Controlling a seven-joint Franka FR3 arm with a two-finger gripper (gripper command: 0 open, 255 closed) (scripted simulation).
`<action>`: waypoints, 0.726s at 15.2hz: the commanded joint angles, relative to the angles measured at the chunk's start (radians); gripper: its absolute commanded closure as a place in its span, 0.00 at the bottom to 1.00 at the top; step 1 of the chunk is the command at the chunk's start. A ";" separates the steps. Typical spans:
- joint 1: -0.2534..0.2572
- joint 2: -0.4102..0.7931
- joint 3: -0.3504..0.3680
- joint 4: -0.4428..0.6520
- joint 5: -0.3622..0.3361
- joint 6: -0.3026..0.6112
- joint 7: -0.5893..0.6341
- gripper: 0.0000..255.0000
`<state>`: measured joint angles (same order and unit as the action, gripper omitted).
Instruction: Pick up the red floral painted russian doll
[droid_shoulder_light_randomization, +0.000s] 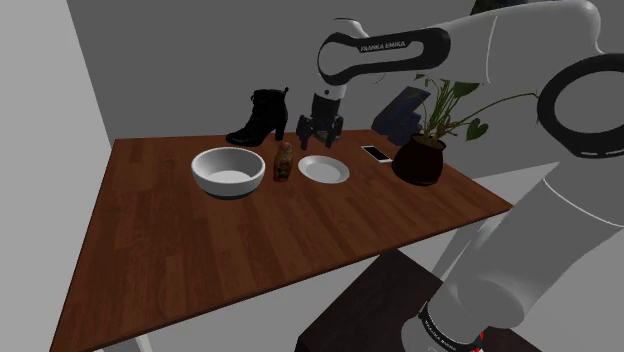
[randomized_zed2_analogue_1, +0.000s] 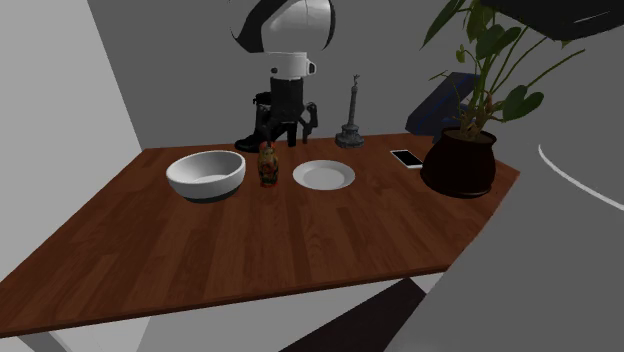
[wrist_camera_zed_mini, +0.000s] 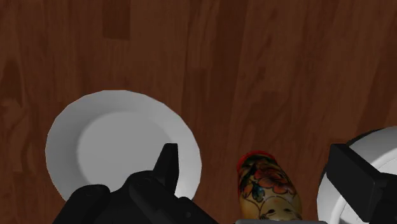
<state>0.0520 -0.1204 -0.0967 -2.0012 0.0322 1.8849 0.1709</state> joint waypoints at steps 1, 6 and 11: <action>0.002 0.077 -0.001 0.068 0.021 0.015 -0.002 0.00; 0.000 0.270 -0.001 0.271 0.071 0.017 -0.008 0.00; -0.006 0.374 0.002 0.369 0.097 0.030 -0.012 0.00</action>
<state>0.0474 0.2437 -0.0946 -1.6341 0.1264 1.9062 0.1615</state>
